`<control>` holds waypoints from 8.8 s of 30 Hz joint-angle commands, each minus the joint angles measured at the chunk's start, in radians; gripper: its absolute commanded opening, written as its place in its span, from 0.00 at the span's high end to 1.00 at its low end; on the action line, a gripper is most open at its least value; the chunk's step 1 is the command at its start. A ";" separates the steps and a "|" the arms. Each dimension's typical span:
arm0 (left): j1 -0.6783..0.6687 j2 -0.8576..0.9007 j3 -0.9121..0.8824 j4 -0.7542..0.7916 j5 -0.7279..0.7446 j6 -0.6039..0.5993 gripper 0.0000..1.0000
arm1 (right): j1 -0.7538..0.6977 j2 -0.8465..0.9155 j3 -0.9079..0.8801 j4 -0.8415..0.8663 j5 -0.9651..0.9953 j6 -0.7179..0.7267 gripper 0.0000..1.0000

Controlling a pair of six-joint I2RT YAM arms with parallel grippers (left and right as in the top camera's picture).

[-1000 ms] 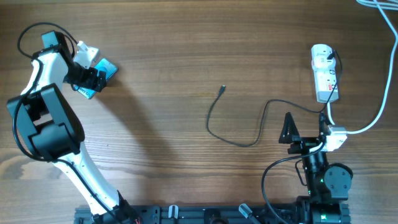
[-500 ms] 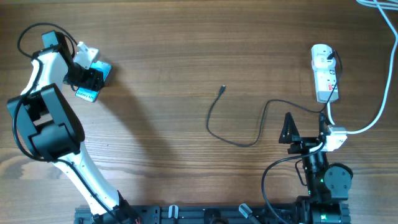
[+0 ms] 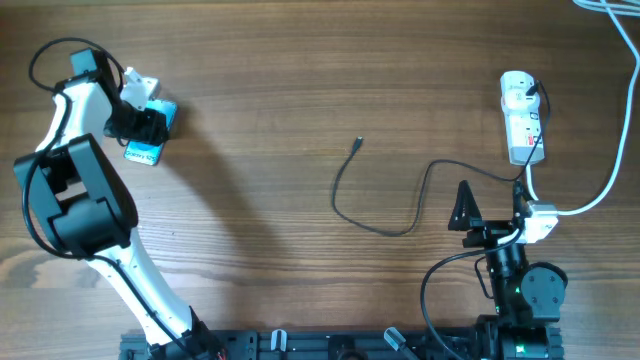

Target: Plug charger to phone and switch on socket

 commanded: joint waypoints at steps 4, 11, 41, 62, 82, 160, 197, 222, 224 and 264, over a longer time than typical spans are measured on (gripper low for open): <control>-0.063 0.067 -0.033 -0.031 0.003 -0.144 0.38 | 0.005 -0.013 -0.001 0.003 0.016 -0.018 0.00; -0.130 0.067 -0.033 -0.031 0.004 -0.329 0.40 | 0.005 -0.013 -0.001 0.003 0.016 -0.017 0.00; -0.715 0.035 0.307 -0.289 0.153 -1.019 0.65 | 0.005 -0.013 -0.001 0.003 0.016 -0.018 0.00; -0.742 0.035 0.376 -0.498 0.344 -1.233 0.96 | 0.005 -0.013 -0.001 0.003 0.016 -0.017 0.00; -0.732 0.035 0.376 -0.702 0.463 -1.225 0.96 | 0.005 -0.013 -0.001 0.003 0.016 -0.017 0.00; -0.714 0.035 0.376 -0.421 0.381 -1.455 0.96 | 0.125 0.441 0.196 0.097 -0.494 0.596 0.00; -0.694 0.035 0.376 -0.395 0.381 -1.495 0.96 | 0.577 1.573 0.763 0.195 0.016 0.708 0.28; -0.694 0.035 0.376 -0.396 0.381 -1.518 0.96 | 0.577 1.619 0.763 0.318 0.024 0.822 0.95; -0.694 0.035 0.376 -0.396 0.381 -1.517 0.84 | 0.577 1.619 0.763 0.317 0.024 0.821 0.95; -0.671 -0.739 -0.621 0.499 0.337 -1.556 0.00 | 0.252 1.508 0.751 0.356 -0.563 0.937 0.96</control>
